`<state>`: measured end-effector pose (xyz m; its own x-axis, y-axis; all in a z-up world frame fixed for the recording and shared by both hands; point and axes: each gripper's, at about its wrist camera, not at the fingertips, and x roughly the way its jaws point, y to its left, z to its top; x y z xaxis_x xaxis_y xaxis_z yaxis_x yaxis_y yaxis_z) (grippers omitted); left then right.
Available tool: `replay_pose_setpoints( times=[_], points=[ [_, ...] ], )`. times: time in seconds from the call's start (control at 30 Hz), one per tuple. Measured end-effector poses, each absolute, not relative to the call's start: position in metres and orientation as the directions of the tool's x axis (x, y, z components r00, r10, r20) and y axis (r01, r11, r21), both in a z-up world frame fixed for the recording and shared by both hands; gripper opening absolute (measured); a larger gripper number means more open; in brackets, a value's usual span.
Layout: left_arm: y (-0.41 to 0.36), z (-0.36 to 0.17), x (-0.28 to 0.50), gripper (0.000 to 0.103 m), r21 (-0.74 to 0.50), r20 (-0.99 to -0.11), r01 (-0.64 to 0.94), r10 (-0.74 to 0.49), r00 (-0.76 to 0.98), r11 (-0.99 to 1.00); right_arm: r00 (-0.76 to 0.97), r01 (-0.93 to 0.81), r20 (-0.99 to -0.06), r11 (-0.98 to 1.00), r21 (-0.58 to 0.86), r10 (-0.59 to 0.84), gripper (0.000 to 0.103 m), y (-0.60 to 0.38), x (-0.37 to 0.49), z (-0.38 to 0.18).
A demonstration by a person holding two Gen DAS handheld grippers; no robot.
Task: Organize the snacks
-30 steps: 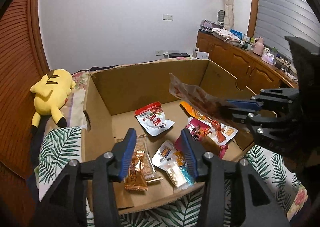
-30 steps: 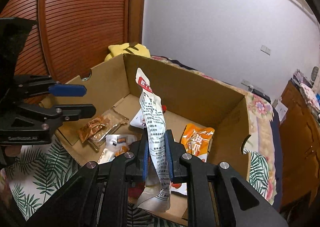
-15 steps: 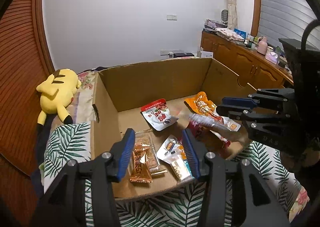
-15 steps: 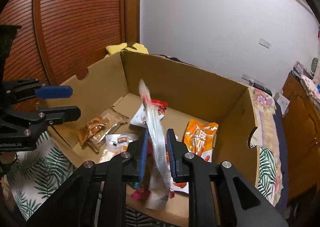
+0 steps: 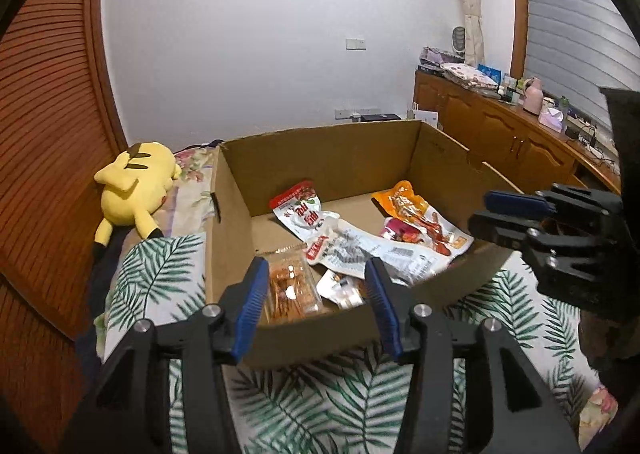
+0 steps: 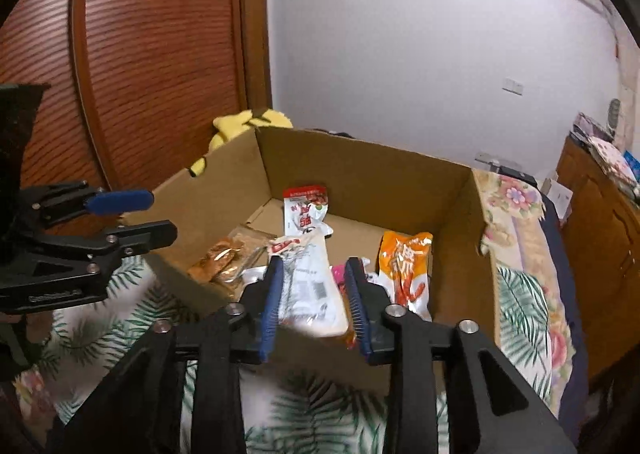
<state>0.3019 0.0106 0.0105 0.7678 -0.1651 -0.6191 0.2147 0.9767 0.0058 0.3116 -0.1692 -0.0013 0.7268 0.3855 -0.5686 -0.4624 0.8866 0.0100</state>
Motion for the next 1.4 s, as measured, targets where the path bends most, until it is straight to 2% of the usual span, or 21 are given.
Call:
replay_pose_setpoints(
  times=[0.33, 0.87, 1.0, 1.13, 1.27, 1.4],
  points=[
    [0.005, 0.025, 0.213, 0.054, 0.030, -0.568, 0.185, -0.135, 0.812, 0.982, 0.799, -0.380, -0.490, 0.924, 0.037, 0.349, 0.063, -0.189, 0.222, 0.017],
    [0.011, 0.032, 0.111, 0.055, 0.032, -0.515, 0.145, -0.108, 0.850, 0.989, 0.858, -0.282, -0.432, 0.958, 0.058, 0.279, 0.075, -0.209, 0.135, 0.024],
    [0.010, 0.034, 0.094, 0.055, 0.027, -0.490, 0.120, -0.091, 0.867, 0.992, 0.868, -0.268, -0.413, 0.961, 0.074, 0.274, 0.084, -0.215, 0.119, 0.024],
    [0.011, 0.034, 0.085, 0.056, 0.036, -0.480, 0.109, -0.078, 0.874, 0.993, 0.878, -0.251, -0.403, 0.965, 0.073, 0.259, 0.088, -0.217, 0.107, 0.024],
    [0.007, 0.035, 0.079, 0.072, 0.033, -0.482, 0.113, -0.083, 0.872, 0.993, 0.885, -0.235, -0.398, 0.970, 0.069, 0.243, 0.090, -0.220, 0.098, 0.024],
    [0.003, 0.036, 0.072, 0.078, 0.047, -0.474, 0.105, -0.071, 0.877, 0.993, 0.895, -0.217, -0.386, 0.974, 0.065, 0.225, 0.092, -0.222, 0.090, 0.022]
  ],
)
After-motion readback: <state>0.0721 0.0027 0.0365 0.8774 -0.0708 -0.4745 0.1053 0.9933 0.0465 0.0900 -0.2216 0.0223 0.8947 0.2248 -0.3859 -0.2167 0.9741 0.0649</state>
